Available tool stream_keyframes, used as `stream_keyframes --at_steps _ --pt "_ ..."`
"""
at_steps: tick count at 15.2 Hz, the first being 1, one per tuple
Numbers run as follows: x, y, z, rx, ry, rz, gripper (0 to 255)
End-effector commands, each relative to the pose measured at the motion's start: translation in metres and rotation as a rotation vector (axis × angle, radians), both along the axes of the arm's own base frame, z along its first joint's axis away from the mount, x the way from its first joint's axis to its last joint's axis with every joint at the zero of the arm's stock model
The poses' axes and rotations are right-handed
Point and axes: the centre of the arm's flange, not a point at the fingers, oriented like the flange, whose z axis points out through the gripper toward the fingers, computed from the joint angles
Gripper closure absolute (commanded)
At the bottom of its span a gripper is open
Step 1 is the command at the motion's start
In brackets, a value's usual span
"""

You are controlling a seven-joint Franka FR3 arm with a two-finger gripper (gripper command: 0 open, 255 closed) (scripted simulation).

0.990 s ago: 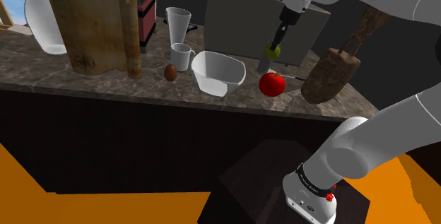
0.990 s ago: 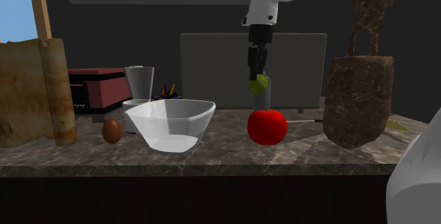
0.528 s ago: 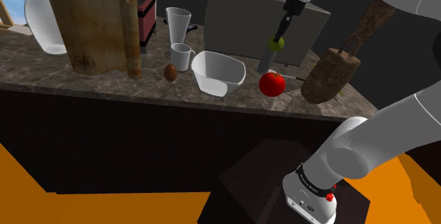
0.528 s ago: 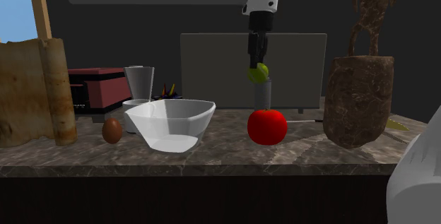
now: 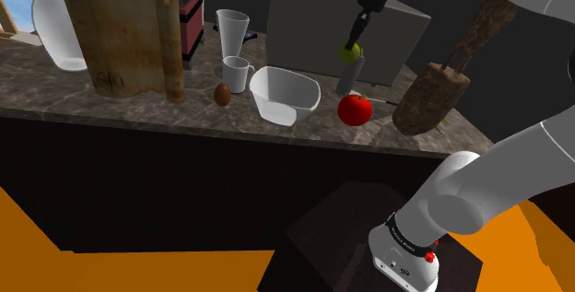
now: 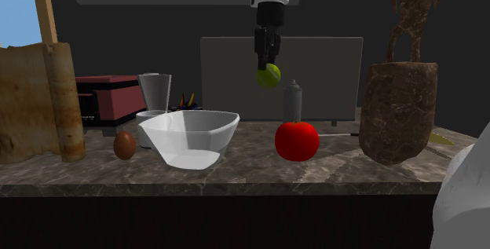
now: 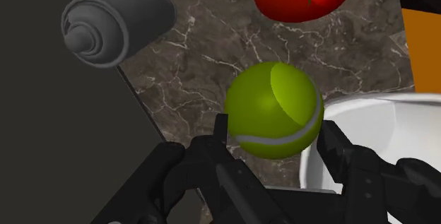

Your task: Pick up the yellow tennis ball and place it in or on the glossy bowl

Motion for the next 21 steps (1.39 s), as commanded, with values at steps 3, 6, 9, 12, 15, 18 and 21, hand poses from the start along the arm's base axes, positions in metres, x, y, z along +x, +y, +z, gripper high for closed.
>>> stream_keyframes --at_steps 3,6,9,12,15,18,21 --pt "0.007 0.052 0.002 0.0 0.0 -0.001 255" --pt "0.014 0.091 0.004 0.0 0.0 -0.001 255" --pt "0.021 0.13 0.007 0.0 0.0 -0.001 255" --pt "0.028 0.169 0.01 0.0 0.0 -0.001 255" --pt "0.037 0.217 0.013 0.0 0.0 -0.001 255" --pt "0.037 0.217 -0.003 0.0 0.0 -0.001 255" --pt "0.037 0.217 -0.018 0.0 0.0 -0.001 255"
